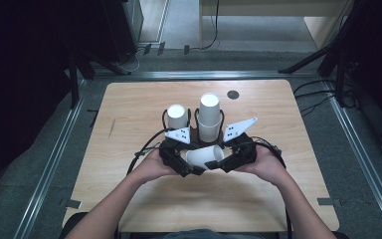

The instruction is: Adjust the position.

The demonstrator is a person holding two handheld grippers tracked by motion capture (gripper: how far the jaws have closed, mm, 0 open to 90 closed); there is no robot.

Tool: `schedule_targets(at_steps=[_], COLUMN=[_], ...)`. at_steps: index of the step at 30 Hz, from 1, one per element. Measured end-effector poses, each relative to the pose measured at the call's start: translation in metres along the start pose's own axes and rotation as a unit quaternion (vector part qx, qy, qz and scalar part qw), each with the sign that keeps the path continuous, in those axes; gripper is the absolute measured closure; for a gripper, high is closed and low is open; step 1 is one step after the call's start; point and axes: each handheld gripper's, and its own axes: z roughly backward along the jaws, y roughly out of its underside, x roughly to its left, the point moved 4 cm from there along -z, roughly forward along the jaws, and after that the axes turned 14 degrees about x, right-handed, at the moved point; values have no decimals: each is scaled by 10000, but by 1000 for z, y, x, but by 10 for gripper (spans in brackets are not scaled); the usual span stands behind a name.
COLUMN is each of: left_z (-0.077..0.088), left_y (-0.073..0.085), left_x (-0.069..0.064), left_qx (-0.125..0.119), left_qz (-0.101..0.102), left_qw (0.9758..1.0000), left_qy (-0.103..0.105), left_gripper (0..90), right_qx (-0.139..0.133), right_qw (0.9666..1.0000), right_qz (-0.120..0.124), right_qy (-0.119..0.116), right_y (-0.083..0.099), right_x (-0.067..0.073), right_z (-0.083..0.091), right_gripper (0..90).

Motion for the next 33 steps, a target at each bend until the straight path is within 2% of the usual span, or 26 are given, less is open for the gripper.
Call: schedule_targets(at_steps=[3, 7, 8, 10, 11, 16, 19, 21, 22, 27, 29, 33], left_z=[-1, 4, 5, 8, 10, 12, 13, 14, 15, 15, 17, 24], left_y=[-1, -2, -1, -1, -1, 0, 0, 0, -1, 0, 0, 3], left_x=[-1, -2, -2, -2, -2, -4, -3, -4, -5, -5, -4, 1], left_qx=[-72, -289, -343, -432, -453, -341, -209, -216, -229, -64, -43, -29], left_qz=[-23, -81, -97, -116, -138, -358, -448, -486, -504, -490, -422, -311], left_qw=[10000, 9992, 9990, 9984, 9984, 9986, 9985, 9981, 9980, 9984, 9988, 9994], left_qy=[45, 270, 275, 335, 302, 189, 217, 298, 317, 262, 239, 159], left_gripper=[78, 87, 128, 155, 170, 240, 258, 274, 313, 312, 319, 325], right_qx=[-121, -367, -429, -526, -537, -494, -440, -421, -390, -264, -282, -313], right_qw=[9999, 9992, 9989, 9983, 9982, 9983, 9986, 9986, 9987, 9993, 9995, 9995], right_qz=[2, -32, -52, -50, -39, 9, 11, 6, -27, -79, -20, -59], right_qy=[-47, -152, -198, -257, -270, -297, -302, -306, -329, -251, -156, -76], right_y=[-3, -6, -6, -7, -7, -7, -7, -8, -8, -7, -7, -6], right_x=[2, 3, 3, 3, 3, 4, 5, 6, 6, 6, 6, 3], right_z=[3, 10, 12, 14, 14, 13, 11, 11, 10, 8, 8, 11], right_gripper=[332, 332, 332, 332, 332, 340, 343, 340, 323, 311, 284, 247])
